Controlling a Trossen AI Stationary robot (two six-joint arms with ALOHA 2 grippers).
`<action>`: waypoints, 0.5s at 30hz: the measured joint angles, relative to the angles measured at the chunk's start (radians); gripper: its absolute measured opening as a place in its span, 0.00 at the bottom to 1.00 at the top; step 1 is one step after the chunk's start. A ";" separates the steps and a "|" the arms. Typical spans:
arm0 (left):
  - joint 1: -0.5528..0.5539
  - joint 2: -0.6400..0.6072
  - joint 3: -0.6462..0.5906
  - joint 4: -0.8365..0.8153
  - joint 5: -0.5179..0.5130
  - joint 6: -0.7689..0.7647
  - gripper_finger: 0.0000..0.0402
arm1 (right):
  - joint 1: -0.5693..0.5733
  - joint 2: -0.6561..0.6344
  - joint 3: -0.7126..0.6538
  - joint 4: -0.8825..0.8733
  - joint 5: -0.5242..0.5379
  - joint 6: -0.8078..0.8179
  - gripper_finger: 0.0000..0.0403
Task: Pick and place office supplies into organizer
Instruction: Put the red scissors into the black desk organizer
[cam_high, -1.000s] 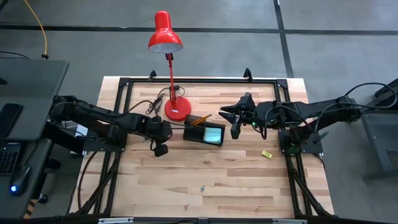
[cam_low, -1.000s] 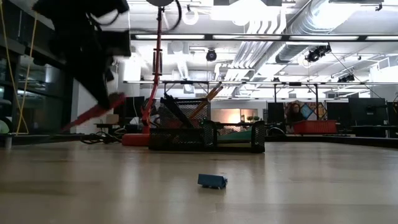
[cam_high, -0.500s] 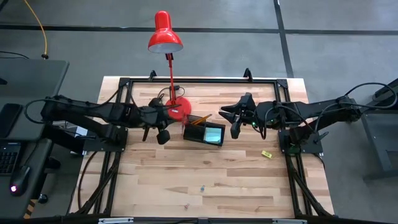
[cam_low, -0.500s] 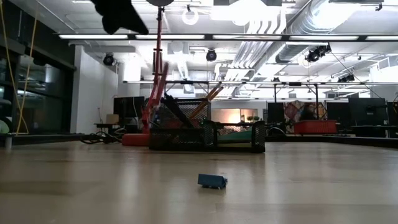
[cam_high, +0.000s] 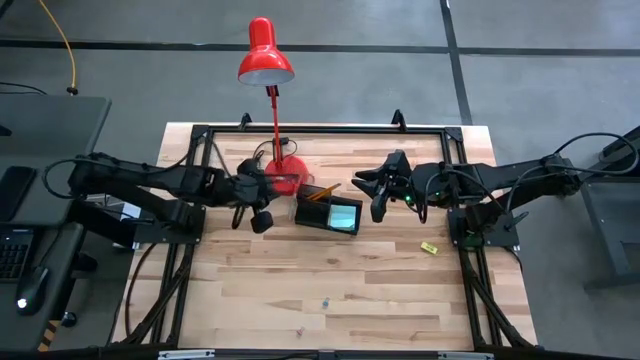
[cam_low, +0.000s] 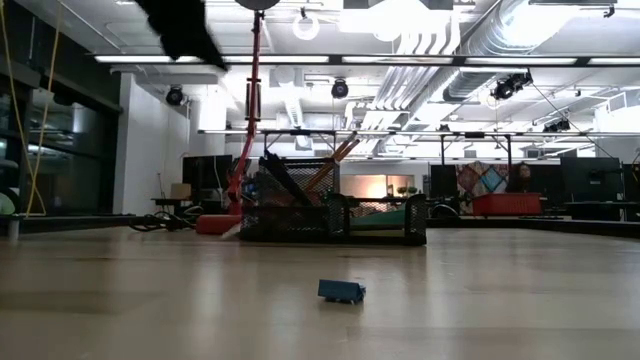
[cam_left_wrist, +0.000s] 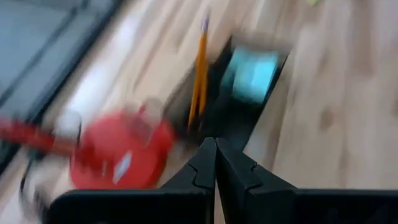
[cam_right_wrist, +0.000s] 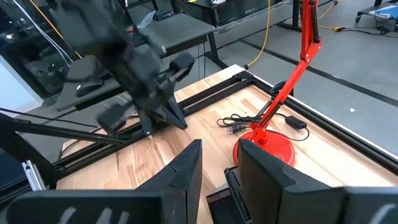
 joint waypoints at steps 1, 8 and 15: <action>0.001 0.014 -0.002 -0.043 -0.006 -0.035 0.00 | 0.000 0.000 0.000 0.000 0.000 0.000 0.23; 0.001 0.086 -0.102 -0.030 0.007 -0.193 0.06 | 0.000 0.002 0.000 -0.001 -0.002 0.005 0.23; 0.014 0.101 -0.295 0.229 0.120 -0.258 0.27 | 0.000 0.002 0.000 -0.001 -0.009 0.016 0.23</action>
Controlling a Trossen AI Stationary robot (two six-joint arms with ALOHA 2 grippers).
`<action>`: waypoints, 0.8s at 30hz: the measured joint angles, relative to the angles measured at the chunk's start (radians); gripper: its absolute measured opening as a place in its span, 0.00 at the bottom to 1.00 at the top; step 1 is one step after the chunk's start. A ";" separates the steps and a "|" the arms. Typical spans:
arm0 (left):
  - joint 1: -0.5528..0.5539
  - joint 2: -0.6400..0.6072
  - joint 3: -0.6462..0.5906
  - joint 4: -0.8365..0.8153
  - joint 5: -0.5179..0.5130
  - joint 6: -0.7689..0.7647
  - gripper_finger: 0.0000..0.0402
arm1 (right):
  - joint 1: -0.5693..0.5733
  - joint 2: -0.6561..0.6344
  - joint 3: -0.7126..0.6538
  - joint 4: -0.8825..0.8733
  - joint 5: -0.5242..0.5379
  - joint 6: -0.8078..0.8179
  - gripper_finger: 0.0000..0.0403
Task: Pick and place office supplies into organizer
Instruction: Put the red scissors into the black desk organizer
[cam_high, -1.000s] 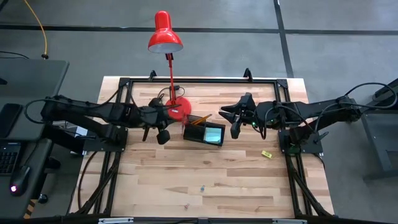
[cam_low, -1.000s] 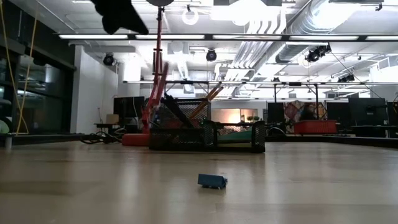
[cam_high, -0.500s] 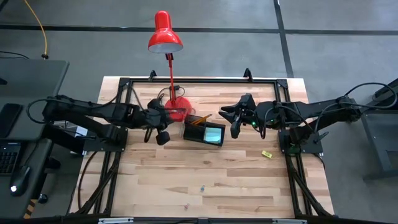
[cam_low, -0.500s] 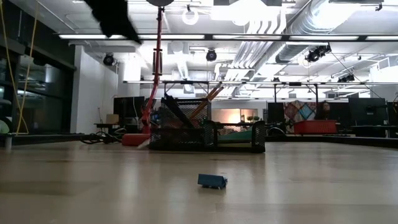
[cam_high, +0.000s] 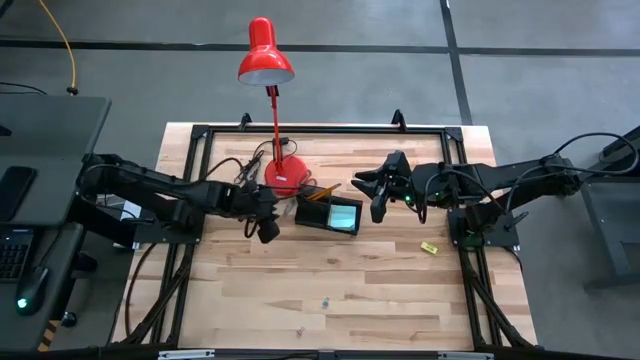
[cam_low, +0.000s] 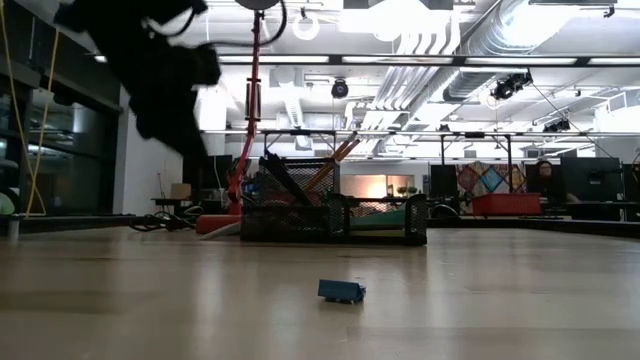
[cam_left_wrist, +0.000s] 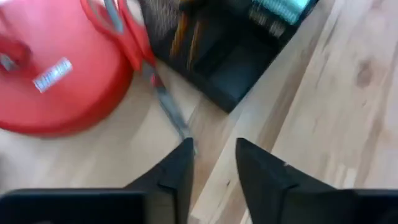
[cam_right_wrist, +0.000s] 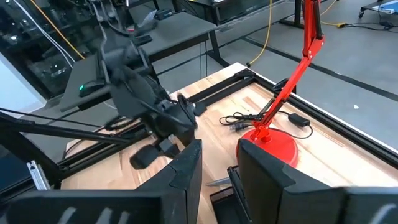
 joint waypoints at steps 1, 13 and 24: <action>0.003 0.000 -0.025 0.028 0.009 0.012 0.30 | 0.000 0.000 0.000 0.000 -0.001 0.000 0.23; 0.081 -0.001 -0.202 0.288 0.167 0.074 0.42 | 0.001 0.000 0.000 -0.037 -0.046 0.003 0.23; 0.225 -0.001 -0.284 0.438 0.189 0.079 0.41 | 0.001 0.001 0.000 -0.037 -0.059 0.000 0.23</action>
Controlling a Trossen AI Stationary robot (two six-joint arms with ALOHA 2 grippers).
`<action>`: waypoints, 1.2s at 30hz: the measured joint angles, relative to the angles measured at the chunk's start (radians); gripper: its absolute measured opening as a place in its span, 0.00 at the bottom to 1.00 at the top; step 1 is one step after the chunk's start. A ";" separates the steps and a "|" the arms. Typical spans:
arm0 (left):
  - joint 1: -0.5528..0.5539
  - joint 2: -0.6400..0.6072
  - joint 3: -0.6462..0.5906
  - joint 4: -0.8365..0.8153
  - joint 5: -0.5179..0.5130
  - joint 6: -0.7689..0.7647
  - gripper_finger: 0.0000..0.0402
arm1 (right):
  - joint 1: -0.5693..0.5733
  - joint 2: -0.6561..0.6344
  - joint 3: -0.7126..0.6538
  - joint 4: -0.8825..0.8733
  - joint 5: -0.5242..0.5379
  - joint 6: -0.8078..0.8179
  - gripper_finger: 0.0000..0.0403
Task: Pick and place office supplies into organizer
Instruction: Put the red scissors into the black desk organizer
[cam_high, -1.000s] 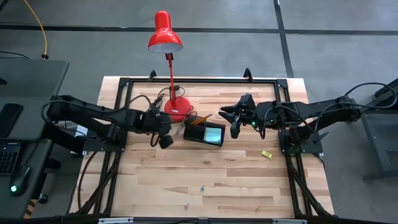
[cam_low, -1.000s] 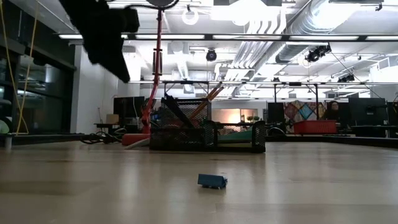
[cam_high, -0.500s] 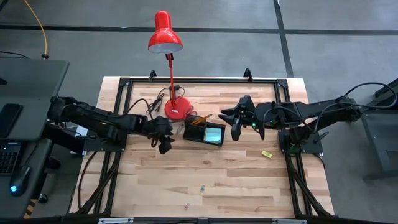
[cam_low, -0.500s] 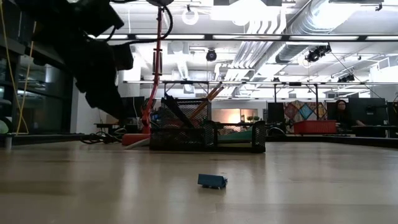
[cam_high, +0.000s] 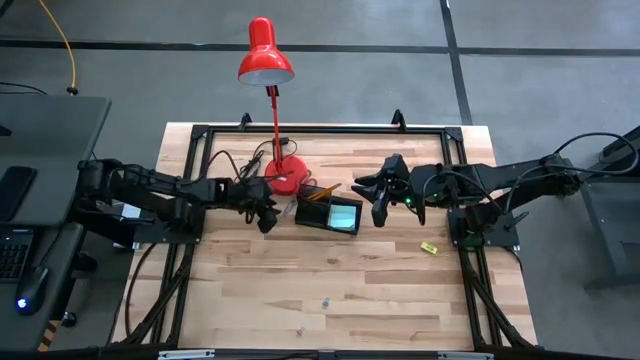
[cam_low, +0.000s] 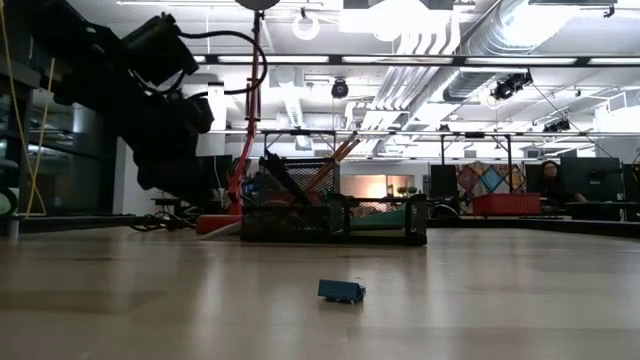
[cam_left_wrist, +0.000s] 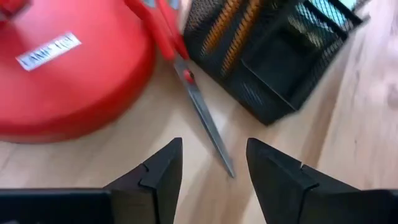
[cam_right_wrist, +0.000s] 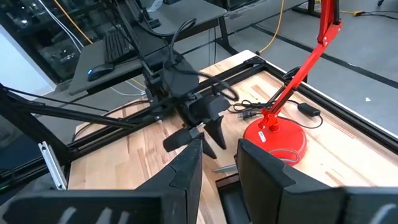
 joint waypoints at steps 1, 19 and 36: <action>0.012 0.000 -0.006 0.012 0.003 0.004 0.41 | 0.000 0.000 0.000 0.000 0.000 0.000 0.23; 0.082 0.184 -0.012 0.211 0.156 0.017 0.41 | 0.000 0.000 0.000 0.000 0.030 0.025 0.23; 0.083 0.300 -0.007 0.317 0.176 -0.003 0.41 | 0.000 0.000 0.000 -0.001 0.045 0.028 0.23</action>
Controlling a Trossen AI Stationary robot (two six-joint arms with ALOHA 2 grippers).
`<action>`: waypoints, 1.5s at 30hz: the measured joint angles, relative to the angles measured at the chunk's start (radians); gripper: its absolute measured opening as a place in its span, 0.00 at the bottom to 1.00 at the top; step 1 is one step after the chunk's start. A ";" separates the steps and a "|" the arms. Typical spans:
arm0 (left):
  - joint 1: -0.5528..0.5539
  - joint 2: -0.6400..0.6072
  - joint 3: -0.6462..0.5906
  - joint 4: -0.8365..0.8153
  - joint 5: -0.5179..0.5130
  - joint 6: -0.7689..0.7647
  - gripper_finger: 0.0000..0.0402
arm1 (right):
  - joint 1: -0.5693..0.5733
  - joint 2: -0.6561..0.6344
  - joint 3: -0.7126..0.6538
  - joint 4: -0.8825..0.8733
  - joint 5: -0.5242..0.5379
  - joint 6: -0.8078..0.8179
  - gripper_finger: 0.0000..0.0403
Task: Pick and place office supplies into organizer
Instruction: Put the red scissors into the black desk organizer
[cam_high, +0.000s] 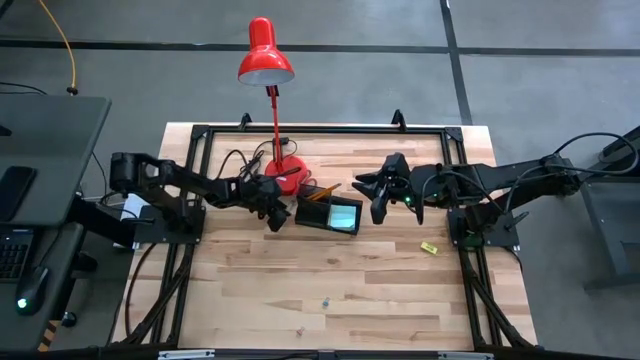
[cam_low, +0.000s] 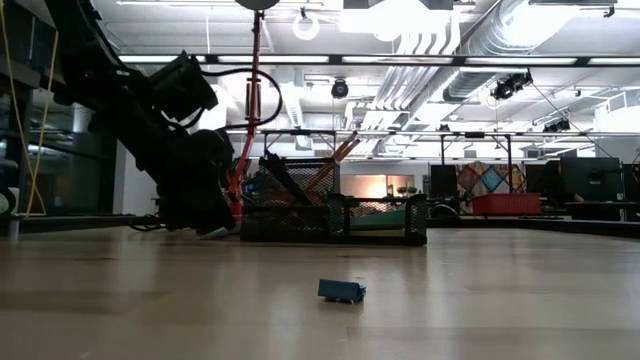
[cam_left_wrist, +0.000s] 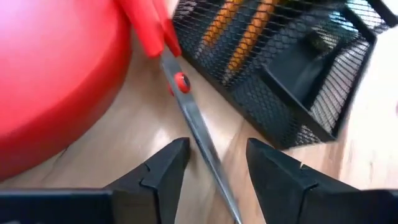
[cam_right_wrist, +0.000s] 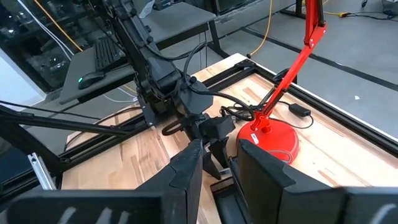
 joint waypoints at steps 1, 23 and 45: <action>0.000 0.006 0.000 0.001 -0.002 -0.006 0.41 | 0.000 0.000 0.000 0.000 0.000 0.001 0.23; -0.001 -0.093 -0.005 -0.041 -0.004 0.005 0.00 | 0.000 0.000 0.000 -0.015 0.046 0.016 0.23; -0.001 -0.639 -0.003 -0.061 -0.091 -0.099 0.00 | -0.034 0.000 0.000 0.091 -0.009 0.024 0.28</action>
